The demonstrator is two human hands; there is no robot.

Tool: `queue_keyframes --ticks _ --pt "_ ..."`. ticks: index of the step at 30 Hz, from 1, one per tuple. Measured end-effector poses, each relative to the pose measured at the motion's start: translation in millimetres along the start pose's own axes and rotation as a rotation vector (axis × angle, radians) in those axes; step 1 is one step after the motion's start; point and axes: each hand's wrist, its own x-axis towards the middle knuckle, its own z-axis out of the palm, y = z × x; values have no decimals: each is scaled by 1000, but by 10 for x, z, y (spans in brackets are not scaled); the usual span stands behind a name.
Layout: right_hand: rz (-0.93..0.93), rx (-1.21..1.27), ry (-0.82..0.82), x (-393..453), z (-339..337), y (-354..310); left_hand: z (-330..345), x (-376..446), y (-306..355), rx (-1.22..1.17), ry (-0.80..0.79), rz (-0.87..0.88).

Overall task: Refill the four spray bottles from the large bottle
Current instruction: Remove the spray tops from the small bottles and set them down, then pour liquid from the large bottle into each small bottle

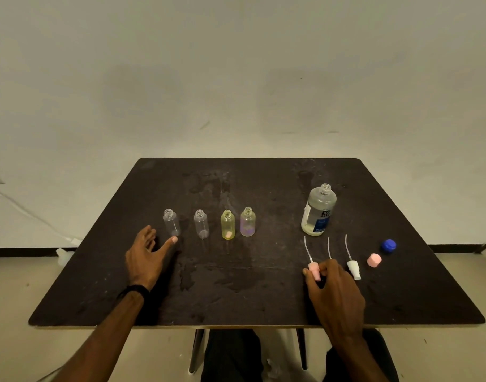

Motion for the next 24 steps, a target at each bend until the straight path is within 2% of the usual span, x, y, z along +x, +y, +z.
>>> queue_keyframes --ticks 24 --pt "42 0 -99 -12 -88 -1 -1 -71 -29 -26 -62 -21"
